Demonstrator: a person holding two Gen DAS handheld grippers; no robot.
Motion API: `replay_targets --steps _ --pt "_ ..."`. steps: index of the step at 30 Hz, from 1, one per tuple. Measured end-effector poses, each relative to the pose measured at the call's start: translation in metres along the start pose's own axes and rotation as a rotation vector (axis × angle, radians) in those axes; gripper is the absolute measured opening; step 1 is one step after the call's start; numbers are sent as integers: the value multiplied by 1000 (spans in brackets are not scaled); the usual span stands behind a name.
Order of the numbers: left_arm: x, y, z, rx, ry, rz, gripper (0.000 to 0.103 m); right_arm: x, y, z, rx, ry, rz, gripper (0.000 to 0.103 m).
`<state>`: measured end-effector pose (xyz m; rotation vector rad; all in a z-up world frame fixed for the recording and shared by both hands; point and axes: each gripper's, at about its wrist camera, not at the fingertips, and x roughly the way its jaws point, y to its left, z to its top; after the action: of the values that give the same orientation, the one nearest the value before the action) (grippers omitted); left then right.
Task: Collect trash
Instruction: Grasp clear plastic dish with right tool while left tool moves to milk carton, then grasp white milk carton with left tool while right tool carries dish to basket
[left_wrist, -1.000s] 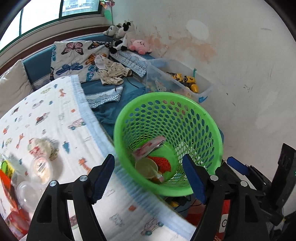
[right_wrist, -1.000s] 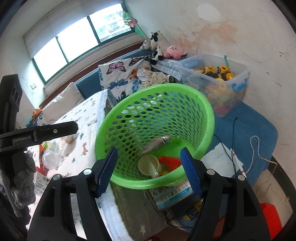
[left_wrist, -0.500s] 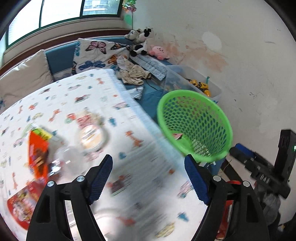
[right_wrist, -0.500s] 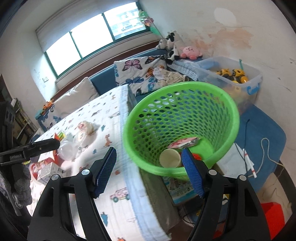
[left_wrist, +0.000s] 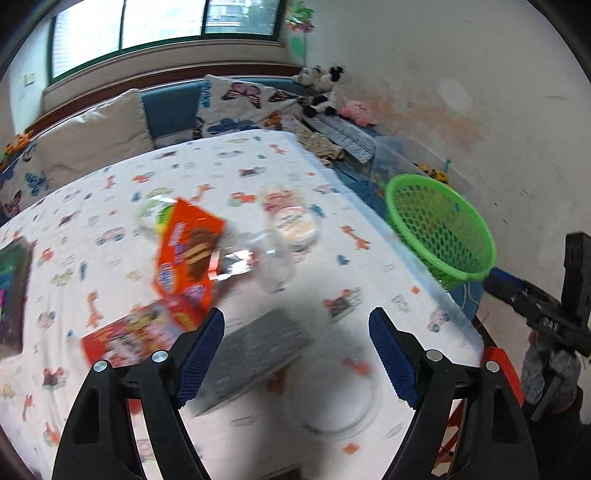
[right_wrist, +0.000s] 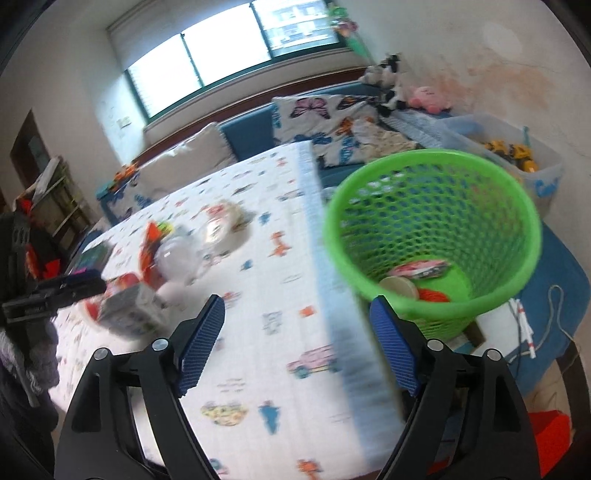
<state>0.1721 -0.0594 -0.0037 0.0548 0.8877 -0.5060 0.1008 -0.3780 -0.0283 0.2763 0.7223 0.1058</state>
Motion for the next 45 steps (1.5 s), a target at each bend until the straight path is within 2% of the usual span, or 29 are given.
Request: replay_targets --steps 8,16,26,40,45 --pt "-23 34 -17 -42 -37 21 78 19 60 -24 -126 65 95 86" --pt "-28 48 -36 -39 -32 17 78 49 112 -49 -240 143 182 90" --pt "-30 57 -54 -20 -36 -8 78 86 143 -72 -327 226 186 94" --pt "-20 54 -63 52 -42 -34 78 109 163 -84 -418 228 113 96" --pt "-12 52 -61 84 -33 -36 78 107 158 -82 -410 229 107 92"
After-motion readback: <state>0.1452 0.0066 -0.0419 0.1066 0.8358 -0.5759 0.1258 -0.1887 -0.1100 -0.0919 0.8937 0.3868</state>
